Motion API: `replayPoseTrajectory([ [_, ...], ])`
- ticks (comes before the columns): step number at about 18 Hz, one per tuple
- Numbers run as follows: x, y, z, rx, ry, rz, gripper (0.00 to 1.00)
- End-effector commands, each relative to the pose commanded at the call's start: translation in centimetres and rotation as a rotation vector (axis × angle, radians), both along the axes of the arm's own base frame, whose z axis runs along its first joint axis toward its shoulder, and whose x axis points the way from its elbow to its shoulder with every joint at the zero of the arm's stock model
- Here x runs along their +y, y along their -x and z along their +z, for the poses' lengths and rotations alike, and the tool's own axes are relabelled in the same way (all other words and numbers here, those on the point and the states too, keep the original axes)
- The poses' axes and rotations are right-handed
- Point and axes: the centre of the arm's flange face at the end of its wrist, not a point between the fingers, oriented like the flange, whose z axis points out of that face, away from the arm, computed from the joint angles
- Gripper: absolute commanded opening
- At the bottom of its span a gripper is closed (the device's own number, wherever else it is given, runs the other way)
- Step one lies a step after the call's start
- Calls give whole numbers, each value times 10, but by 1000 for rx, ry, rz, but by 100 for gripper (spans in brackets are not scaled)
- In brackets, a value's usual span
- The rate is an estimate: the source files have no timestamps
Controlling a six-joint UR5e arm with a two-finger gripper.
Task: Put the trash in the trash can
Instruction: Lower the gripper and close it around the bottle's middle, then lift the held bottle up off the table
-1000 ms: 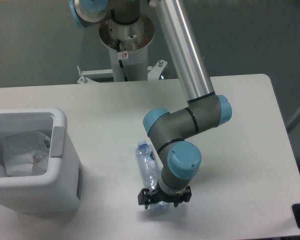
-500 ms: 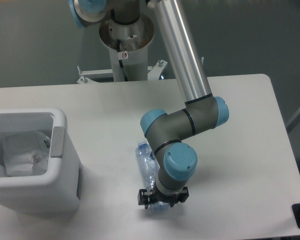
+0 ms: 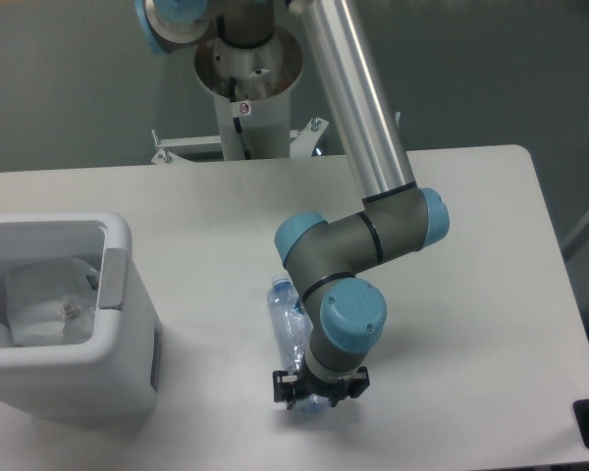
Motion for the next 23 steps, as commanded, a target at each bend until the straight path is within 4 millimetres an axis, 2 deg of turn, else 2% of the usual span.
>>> replayPoseTrajectory([
  [5, -1, 1, 0, 2, -1, -1, 71],
  [17, 0, 0, 2, 4, -3, -3, 64],
  [23, 1, 0, 29, 36, -35, -5, 60],
])
